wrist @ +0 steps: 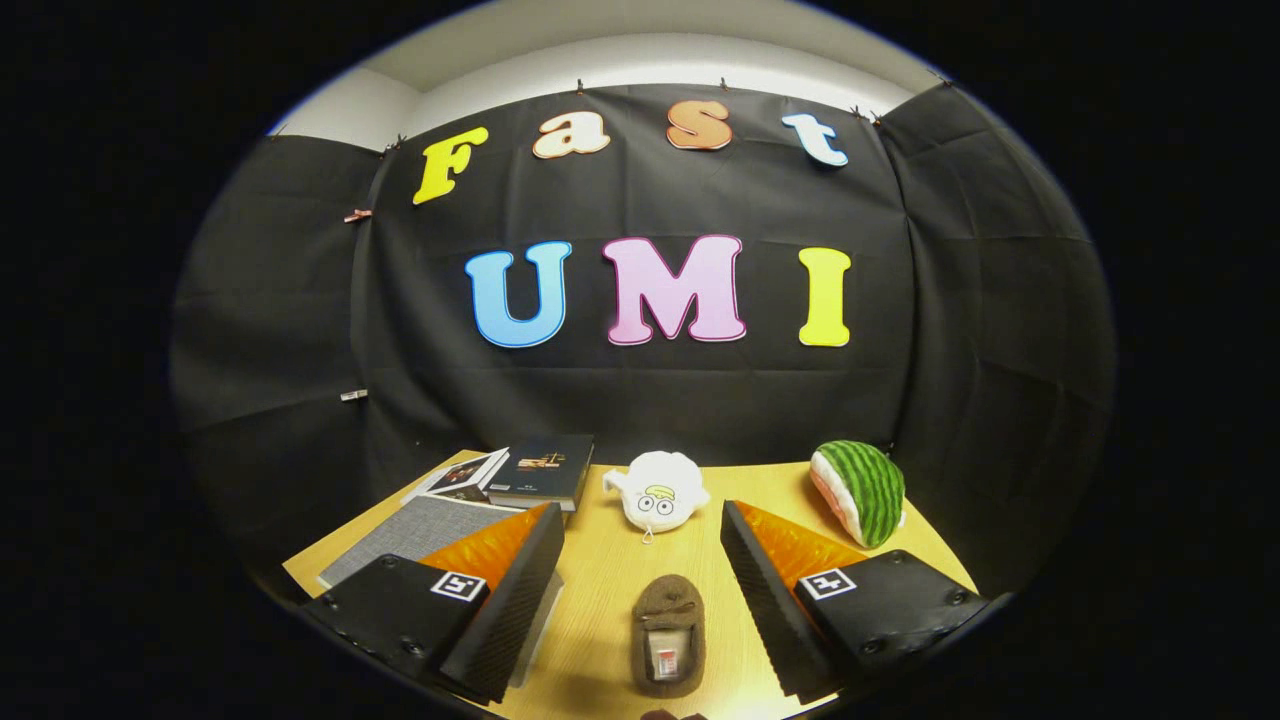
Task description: Open the storage box then place both shoes into the box .Put the left shoe in first, then the right shoe, with the right side of both shoes facing outward in a uniform manner.
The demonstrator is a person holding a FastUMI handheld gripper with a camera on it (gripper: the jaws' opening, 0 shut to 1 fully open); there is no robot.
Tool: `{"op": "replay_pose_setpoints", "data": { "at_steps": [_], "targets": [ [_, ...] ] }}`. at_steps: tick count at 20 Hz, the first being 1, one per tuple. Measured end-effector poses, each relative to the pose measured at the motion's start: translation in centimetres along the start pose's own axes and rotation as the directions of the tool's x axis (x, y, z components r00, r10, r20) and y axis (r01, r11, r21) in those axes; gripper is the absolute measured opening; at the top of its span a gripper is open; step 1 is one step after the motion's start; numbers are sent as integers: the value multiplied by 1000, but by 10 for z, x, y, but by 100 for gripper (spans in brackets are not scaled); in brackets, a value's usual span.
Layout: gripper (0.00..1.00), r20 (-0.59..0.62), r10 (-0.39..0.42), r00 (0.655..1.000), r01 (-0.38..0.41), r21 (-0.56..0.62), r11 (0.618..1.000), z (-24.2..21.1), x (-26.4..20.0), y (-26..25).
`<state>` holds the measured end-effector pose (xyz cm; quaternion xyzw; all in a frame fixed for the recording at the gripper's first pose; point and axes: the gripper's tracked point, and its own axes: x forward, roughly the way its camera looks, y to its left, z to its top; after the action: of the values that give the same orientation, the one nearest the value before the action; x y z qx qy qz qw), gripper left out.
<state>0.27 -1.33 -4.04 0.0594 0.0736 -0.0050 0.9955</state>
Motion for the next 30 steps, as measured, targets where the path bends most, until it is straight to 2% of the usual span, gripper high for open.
{"op": "replay_pose_setpoints", "data": {
  "at_steps": [4, 6, 10, 13, 19, 23, 26, 30],
  "targets": [
    [99, -127, 92, 988, -78, 113, 991, -29, 7, 19],
    [99, -150, 147, 978, -116, 195, 974, -36, 4, 31],
    [99, -251, 276, 928, -191, 314, 930, -66, 6, 58],
    [98, -330, 332, 884, -186, 403, 896, -92, -2, 71],
    [98, -456, 465, 758, -156, 567, 809, -147, -8, 95],
    [98, -491, 553, 673, -110, 673, 732, -175, -8, 114],
    [98, -474, 596, 648, -52, 754, 655, -183, 3, 116],
    [95, -448, 630, 634, -31, 800, 600, -178, 8, 122]
  ]
}}
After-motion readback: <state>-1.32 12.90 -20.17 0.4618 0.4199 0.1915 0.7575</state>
